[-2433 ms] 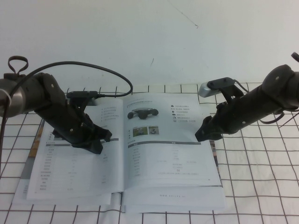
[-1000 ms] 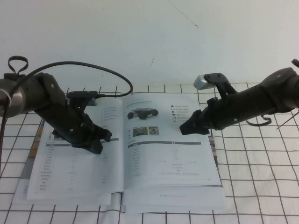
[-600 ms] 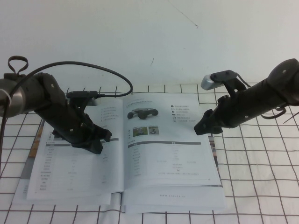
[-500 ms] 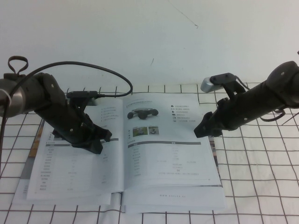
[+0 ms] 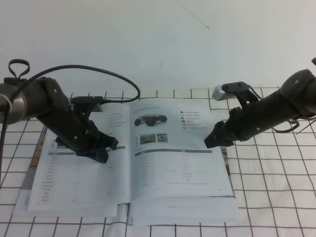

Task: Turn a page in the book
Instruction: Open the closed book

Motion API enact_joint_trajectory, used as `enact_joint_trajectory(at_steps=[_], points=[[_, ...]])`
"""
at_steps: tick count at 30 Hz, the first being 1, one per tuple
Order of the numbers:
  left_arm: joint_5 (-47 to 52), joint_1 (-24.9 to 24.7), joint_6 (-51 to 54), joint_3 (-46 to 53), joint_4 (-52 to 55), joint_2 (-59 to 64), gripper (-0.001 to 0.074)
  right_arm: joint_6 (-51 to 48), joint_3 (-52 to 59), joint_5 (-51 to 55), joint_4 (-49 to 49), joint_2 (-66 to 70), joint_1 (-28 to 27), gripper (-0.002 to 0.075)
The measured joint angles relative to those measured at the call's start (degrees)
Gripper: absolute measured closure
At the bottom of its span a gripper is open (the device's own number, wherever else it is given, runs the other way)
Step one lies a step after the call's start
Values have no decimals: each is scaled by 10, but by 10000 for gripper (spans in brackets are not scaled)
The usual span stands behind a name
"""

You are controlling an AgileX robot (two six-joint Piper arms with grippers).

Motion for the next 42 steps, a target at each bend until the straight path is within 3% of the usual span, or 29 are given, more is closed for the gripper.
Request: enact_joint_trajectory(at_steps=[8,18,33,42], points=[[0,0,0,0,0,0,738,-39,-1,2,44,8,4,359],[0,0,0,0,0,0,738,-102,-1,11,151,26,41,359],[0,0,0,0,0,0,738,-192,-1,38,314,34,46,359],[0,0,0,0,0,0,738,-207,-1,41,323,34,46,359]])
